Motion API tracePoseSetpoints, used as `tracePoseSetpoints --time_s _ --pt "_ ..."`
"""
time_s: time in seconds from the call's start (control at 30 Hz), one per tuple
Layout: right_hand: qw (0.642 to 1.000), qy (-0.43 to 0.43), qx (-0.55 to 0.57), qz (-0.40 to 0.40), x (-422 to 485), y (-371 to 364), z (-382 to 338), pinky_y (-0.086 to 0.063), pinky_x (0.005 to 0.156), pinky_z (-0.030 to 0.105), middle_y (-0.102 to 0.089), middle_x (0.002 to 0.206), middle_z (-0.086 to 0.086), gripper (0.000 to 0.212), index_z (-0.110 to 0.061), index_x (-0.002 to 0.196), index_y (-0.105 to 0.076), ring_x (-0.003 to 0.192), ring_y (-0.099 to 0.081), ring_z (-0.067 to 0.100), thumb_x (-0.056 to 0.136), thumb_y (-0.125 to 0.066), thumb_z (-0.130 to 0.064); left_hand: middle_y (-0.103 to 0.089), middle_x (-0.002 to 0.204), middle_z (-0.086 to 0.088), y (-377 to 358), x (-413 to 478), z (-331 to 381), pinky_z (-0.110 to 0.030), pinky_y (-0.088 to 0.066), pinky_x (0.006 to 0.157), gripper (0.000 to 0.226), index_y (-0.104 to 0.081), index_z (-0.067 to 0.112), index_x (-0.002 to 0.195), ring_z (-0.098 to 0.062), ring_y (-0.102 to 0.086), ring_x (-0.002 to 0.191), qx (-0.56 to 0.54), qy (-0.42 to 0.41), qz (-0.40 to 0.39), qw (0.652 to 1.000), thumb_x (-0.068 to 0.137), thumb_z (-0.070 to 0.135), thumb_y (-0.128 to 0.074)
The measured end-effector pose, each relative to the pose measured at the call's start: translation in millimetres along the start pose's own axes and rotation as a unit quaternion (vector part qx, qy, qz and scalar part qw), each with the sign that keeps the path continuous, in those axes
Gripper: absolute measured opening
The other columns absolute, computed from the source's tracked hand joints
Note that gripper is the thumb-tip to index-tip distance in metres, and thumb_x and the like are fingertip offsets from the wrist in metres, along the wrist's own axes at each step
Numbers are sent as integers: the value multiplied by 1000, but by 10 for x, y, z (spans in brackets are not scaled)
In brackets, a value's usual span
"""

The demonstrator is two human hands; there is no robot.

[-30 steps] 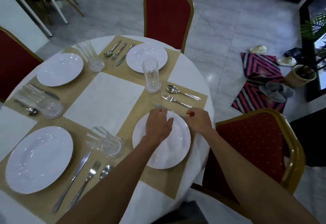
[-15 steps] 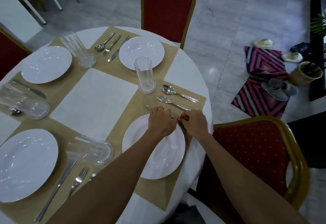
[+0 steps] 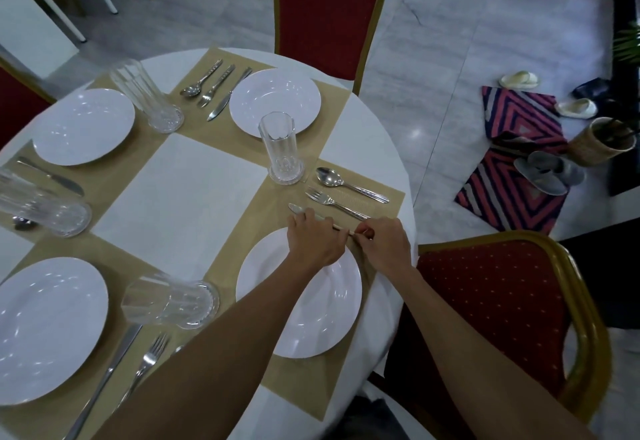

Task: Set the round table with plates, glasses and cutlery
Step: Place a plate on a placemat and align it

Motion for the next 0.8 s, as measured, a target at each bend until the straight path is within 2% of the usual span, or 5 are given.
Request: tracePoseSetpoints --time_s 0.2,0.37,0.57,0.67,0.8 --pt "1000 -16 11 8 -30 10 35 -52 70 33 -67 85 -4 4 -27 82 -75 90 -58 20 85 -73 -29 -51 133 -15 -40 33 8 -42 -30 107 55 -62 23 126 -31 -46 124 -30 -6 -2 1000 96 57 -30" --pt "999 -22 25 6 -31 -12 41 -52 70 33 -67 85 -4 4 -25 82 -75 90 -60 20 85 -75 -29 -47 138 -15 -68 61 -2 -42 -30 108 54 -59 24 129 -31 -43 130 -44 -8 -12 999 97 56 -30" --pt "998 -40 28 34 -134 172 200 -46 80 33 -58 100 2 17 -23 100 -73 104 -46 19 86 -69 -32 -48 138 -15 -73 70 -58 -43 -34 109 53 -62 21 126 -31 -44 130 -83 9 -6 996 96 54 -33" --pt "997 -46 43 37 -184 199 371 -46 84 34 -62 101 2 17 -23 101 -73 105 -50 21 86 -68 -30 -51 131 -15 -43 67 -32 -42 -35 108 50 -67 19 117 -30 -46 126 -91 10 20 996 94 51 -36" --pt "998 -36 48 22 -198 118 441 -53 85 39 -70 95 0 14 -27 96 -76 96 -60 23 82 -72 -31 -56 127 -14 8 46 75 -43 -35 107 48 -68 19 115 -29 -50 122 -65 -15 41 997 96 47 -35"
Point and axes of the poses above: each hand's wrist, its own x-axis towards the middle knuckle, its own y-axis out of the back of the hand, z = x × y, the point moved 9 cm from there along x, towards the middle knuckle
